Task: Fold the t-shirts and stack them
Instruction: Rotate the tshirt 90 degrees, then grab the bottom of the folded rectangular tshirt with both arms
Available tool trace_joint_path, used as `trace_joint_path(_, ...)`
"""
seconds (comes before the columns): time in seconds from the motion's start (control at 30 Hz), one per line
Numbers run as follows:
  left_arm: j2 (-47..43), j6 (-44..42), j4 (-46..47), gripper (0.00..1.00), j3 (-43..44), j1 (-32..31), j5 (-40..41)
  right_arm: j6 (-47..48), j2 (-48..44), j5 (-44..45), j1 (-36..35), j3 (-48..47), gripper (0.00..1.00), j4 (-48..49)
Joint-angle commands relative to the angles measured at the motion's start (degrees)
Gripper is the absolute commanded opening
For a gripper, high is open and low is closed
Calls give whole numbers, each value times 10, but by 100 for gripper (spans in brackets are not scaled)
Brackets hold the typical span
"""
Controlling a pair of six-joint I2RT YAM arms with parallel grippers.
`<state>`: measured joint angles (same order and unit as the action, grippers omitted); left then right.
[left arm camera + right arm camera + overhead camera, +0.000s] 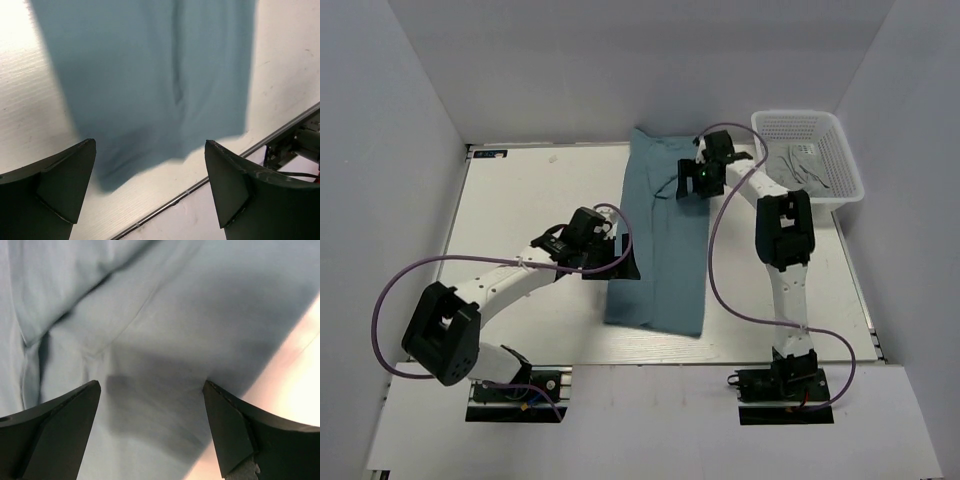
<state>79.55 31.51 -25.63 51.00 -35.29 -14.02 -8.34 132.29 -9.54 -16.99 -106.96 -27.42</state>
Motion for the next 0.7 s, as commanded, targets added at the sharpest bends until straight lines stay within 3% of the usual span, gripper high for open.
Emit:
trace_joint_path(0.0,18,-3,1,100,2,1,15,55,95,3,35,-146,90,-56)
trace_joint_path(0.1,50,-8,1,100,8,1,2,81,119,-8,39,-206,90,-74)
trace_joint_path(0.17,67,-8,1,100,14,1,-7,114,67,-18,34,-186,90,-49)
trace_joint_path(0.23,90,-14,-6,100,22,-8,-13,126,-5,-40,28,-85,90,12)
trace_joint_path(0.27,97,-21,-6,100,22,-14,-41,126,-85,-55,28,-31,90,24)
trace_joint_path(0.33,104,-22,0,100,16,-15,-49,115,-135,-70,25,43,90,79)
trace_joint_path(0.37,104,-22,7,100,7,-20,-54,105,-210,-67,24,95,90,92)
trace_joint_path(0.5,104,-16,14,100,-13,-42,-59,15,-349,-45,23,309,90,174)
trace_joint_path(0.67,110,-11,14,100,-26,-79,-70,-82,-514,-54,25,485,90,195)
